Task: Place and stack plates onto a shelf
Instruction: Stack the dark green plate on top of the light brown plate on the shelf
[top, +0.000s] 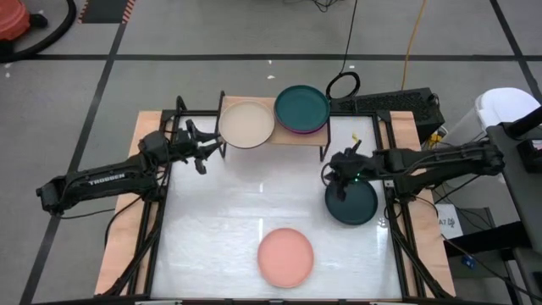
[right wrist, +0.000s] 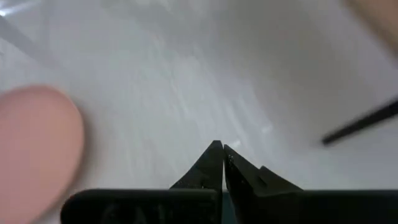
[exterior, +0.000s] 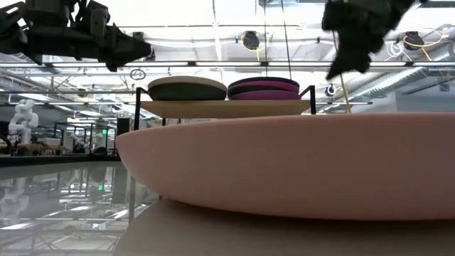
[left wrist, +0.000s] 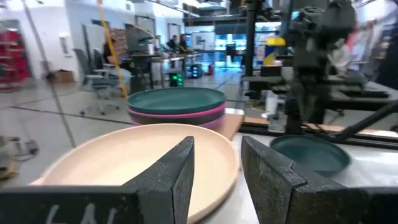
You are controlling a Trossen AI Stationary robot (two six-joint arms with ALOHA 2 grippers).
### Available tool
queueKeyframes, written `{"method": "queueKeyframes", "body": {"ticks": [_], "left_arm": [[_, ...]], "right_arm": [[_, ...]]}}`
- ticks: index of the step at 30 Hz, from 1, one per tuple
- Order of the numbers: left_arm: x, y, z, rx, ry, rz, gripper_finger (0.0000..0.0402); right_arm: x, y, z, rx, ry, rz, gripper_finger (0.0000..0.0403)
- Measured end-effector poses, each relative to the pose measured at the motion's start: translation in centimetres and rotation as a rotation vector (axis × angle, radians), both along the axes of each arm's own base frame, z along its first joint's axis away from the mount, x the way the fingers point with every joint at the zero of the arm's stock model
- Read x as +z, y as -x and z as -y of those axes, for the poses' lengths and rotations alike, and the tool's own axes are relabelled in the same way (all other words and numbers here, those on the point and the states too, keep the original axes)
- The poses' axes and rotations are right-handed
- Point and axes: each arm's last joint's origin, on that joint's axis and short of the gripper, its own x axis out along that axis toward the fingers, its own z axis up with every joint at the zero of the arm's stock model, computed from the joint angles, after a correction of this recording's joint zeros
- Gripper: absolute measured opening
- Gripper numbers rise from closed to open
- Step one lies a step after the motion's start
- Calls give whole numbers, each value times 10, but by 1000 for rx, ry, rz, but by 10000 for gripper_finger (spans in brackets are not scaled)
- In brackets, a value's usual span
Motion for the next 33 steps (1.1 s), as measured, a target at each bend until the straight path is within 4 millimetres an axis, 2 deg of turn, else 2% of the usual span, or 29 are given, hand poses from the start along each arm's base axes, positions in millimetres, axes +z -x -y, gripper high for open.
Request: {"method": "queueKeyframes", "body": {"ticks": [7,10,15,19,26,30,33], "left_arm": [[1,1,-3,111,-44,-7,138],[3,1,-3,128,-56,11,138],[6,2,-3,129,-73,44,138],[7,2,-3,129,-74,45,138],[7,2,-3,135,-78,44,138],[6,2,-3,135,-77,35,138],[5,1,-4,135,-73,27,138]], "right_arm": [[-41,12,0,-41,-29,-123,0],[-42,8,-1,-41,-59,-58,0],[-32,-1,-5,71,-61,50,13],[-25,-2,-6,121,-51,38,59],[-29,2,-6,133,-77,-22,175],[-38,3,-8,123,-90,-48,218],[-52,4,-12,120,-102,-95,232]]}}
